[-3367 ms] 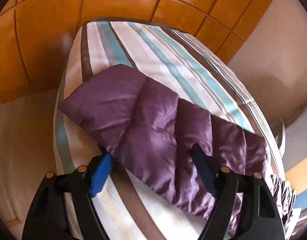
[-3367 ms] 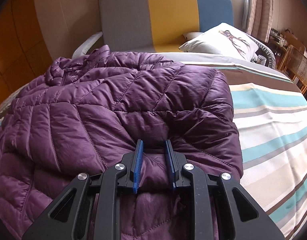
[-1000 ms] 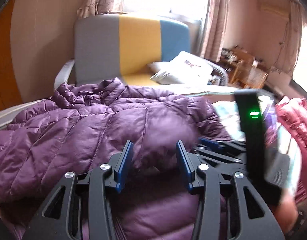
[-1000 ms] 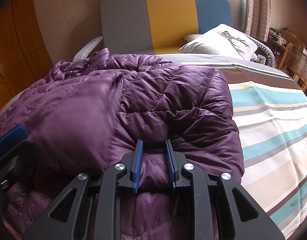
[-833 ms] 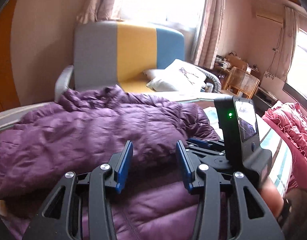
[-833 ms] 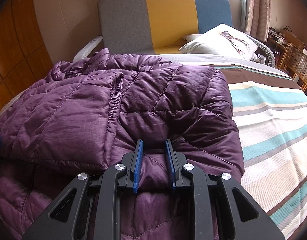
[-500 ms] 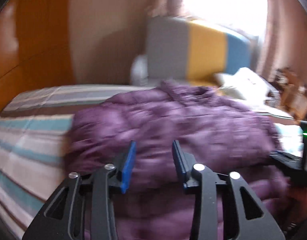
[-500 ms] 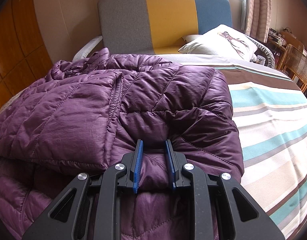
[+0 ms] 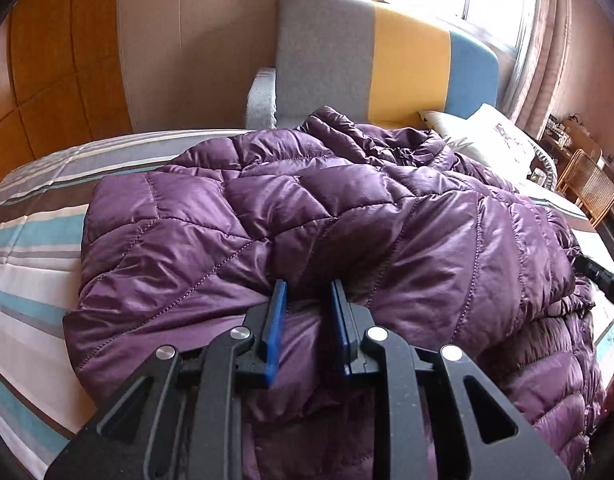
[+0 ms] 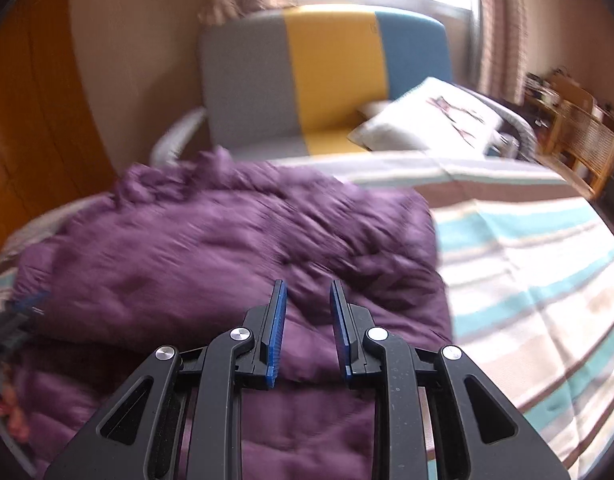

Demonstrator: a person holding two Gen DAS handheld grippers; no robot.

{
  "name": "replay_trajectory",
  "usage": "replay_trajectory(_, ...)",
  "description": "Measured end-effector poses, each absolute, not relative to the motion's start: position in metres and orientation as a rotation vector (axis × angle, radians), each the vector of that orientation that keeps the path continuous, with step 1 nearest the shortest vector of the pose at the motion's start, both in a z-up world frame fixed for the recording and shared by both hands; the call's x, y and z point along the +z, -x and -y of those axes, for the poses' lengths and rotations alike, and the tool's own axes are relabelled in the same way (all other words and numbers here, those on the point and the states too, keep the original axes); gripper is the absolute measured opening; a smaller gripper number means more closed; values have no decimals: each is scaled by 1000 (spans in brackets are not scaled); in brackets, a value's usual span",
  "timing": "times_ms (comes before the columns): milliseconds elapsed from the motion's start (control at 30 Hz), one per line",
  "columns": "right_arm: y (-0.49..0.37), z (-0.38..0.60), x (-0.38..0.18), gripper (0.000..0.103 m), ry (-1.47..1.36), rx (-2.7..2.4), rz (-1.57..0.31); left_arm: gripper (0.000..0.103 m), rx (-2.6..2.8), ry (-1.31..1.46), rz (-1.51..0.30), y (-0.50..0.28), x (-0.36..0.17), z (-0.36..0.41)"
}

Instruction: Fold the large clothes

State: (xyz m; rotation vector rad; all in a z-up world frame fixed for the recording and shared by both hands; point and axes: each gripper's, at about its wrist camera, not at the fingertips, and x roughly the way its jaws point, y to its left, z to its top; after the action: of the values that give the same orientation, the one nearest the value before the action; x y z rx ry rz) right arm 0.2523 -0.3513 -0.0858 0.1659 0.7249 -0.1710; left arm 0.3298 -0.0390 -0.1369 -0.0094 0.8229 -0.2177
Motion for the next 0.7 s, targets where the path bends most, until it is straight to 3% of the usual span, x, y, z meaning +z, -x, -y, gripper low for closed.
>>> replay_trajectory(267,-318,284,-88,23,-98,27,-799,25,-212,-5,-819,-328,-136,40)
replay_trajectory(400,-340,295,-116,23,-28,-71,-883,40,-217,30,-818,-329,-135,33)
replay_trajectory(700,-331,305,-132,23,-91,-57,-846,41,-119,37,-751,-340,-116,13)
